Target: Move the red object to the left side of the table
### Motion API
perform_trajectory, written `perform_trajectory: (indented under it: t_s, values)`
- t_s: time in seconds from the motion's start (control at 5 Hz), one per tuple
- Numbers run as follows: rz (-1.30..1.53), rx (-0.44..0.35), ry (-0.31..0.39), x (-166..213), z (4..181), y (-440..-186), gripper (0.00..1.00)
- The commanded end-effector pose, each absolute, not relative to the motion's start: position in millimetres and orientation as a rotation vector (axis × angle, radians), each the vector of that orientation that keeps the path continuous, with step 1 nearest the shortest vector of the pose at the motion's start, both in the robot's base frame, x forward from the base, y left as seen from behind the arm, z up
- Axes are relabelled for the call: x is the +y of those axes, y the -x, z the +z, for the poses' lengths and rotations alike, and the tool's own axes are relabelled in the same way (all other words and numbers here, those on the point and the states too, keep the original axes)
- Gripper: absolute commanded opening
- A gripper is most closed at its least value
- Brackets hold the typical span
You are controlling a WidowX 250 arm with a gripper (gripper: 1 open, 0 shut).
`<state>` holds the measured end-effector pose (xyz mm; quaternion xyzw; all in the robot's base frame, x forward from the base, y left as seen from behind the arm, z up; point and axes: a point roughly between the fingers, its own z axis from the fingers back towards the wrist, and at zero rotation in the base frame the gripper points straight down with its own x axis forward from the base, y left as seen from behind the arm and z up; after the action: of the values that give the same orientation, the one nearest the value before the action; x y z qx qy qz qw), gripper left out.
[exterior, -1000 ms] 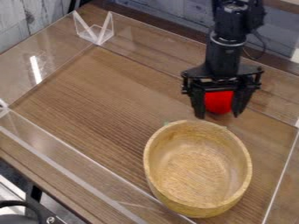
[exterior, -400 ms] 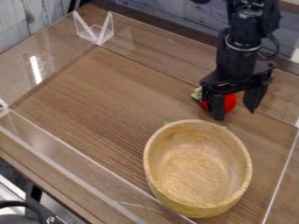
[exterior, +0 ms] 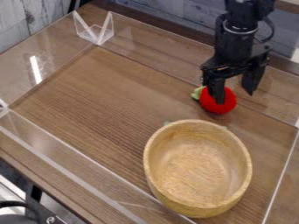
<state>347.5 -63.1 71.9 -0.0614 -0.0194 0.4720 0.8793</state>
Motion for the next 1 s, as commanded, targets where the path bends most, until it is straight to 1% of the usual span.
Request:
perform_trajectory:
  t_s: [0.0,0.2,0.4,0.6,0.8]
  values:
    - [0.992,-0.094,0.151,-66.8,89.5,-363.9,1.0]
    - [0.997,-0.095,0.142,-73.4,89.5,-369.7,1.0]
    - [1.011,-0.096,0.132,-76.9,66.5,-362.3,1.0]
    - [1.008,-0.108,0.128,-81.9,47.8,-355.3,1.0]
    - [1.034,-0.116,0.123,-83.7,45.6,-356.0,0.0]
